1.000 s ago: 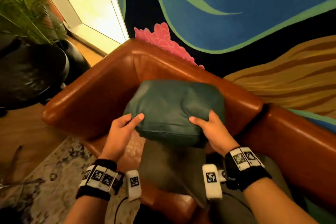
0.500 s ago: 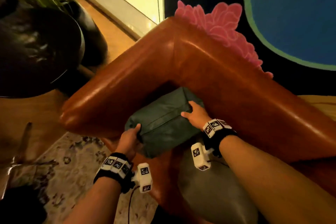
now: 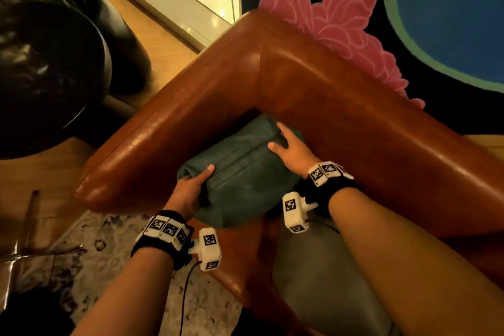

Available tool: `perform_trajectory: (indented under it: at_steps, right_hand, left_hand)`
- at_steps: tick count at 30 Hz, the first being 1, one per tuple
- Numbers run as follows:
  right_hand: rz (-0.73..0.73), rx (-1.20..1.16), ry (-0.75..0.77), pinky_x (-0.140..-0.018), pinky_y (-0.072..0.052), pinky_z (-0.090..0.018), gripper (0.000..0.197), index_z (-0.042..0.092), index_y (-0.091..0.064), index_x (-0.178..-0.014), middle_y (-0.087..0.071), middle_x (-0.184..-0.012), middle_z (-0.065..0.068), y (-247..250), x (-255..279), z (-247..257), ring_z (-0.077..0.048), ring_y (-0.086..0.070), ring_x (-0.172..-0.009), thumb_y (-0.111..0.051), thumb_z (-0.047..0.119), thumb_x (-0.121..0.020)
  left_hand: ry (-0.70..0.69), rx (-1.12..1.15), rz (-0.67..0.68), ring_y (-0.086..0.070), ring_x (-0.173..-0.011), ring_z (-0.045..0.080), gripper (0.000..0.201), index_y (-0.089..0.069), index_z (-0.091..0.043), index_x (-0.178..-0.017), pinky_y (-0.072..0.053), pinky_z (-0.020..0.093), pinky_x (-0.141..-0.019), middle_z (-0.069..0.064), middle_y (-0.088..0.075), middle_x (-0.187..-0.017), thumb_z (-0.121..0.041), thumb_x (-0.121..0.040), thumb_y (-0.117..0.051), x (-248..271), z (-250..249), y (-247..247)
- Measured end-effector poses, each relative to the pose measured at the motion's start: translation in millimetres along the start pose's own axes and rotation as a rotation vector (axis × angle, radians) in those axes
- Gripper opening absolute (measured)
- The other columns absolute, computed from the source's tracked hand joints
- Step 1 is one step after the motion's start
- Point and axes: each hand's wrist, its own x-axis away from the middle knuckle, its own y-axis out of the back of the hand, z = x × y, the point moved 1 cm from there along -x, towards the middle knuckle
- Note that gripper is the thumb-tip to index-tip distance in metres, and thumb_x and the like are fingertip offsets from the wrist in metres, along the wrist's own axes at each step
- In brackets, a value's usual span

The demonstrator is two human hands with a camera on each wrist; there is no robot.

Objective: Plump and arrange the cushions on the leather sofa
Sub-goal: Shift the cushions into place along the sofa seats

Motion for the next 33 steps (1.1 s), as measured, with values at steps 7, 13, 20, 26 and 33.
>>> perform_trajectory:
  at_steps: [7, 13, 20, 26, 33]
  right_hand:
    - [-0.408, -0.052, -0.185, -0.091, -0.05, -0.037, 0.048, 0.024, -0.051, -0.142, -0.058, -0.138, -0.011, 52, 101, -133, -0.03, -0.061, -0.118, -0.059, 0.013, -0.096]
    - [-0.28, 0.051, -0.69, -0.113, -0.034, -0.052, 0.075, 0.035, -0.025, -0.154, -0.033, -0.155, -0.018, 50, 224, -288, -0.046, -0.039, -0.136, -0.065, 0.038, -0.092]
    - [-0.232, -0.328, -0.73, -0.103, -0.04, -0.032, 0.094, 0.024, -0.024, -0.155, -0.051, -0.146, -0.009, 24, 272, -344, -0.032, -0.052, -0.129, -0.066, 0.062, -0.08]
    - [-0.178, -0.41, -0.723, -0.106, -0.045, -0.04, 0.099, 0.028, -0.034, -0.15, -0.053, -0.143, -0.002, -10, 289, -373, -0.028, -0.053, -0.129, -0.057, 0.082, -0.07]
    - [-0.125, -0.571, -0.807, -0.079, -0.054, -0.043, 0.053, 0.035, -0.054, -0.114, -0.061, -0.115, -0.018, -43, 321, -390, -0.032, -0.06, -0.094, -0.077, 0.04, -0.066]
  left_hand:
    - [-0.903, -0.503, -0.746, -0.056, -0.095, 0.021, 0.031, -0.06, -0.011, -0.11, -0.041, 0.027, -0.084, 0.005, -0.057, -0.11, -0.035, -0.091, -0.067, 60, -15, -30]
    - [-0.606, -1.17, 0.253, -0.066, -0.076, 0.018, 0.022, -0.07, -0.017, -0.09, -0.055, 0.039, -0.077, 0.002, -0.072, -0.082, -0.036, -0.098, -0.06, 57, 102, -110]
    - [0.114, -0.785, 0.409, -0.029, -0.146, 0.016, 0.088, -0.023, -0.031, -0.156, -0.03, 0.026, -0.111, -0.007, -0.024, -0.161, -0.066, -0.084, -0.059, 58, 239, -112]
    - [0.078, -0.564, 0.369, -0.068, -0.102, 0.005, 0.029, -0.064, -0.038, -0.117, -0.056, 0.024, -0.087, -0.009, -0.07, -0.124, -0.043, -0.089, -0.072, 74, 261, -142]
    - [-0.79, -1.112, 0.688, -0.06, -0.097, 0.004, 0.033, -0.075, -0.022, -0.065, -0.037, 0.023, -0.091, -0.006, -0.067, -0.1, 0.009, -0.072, -0.065, 92, 196, -241]
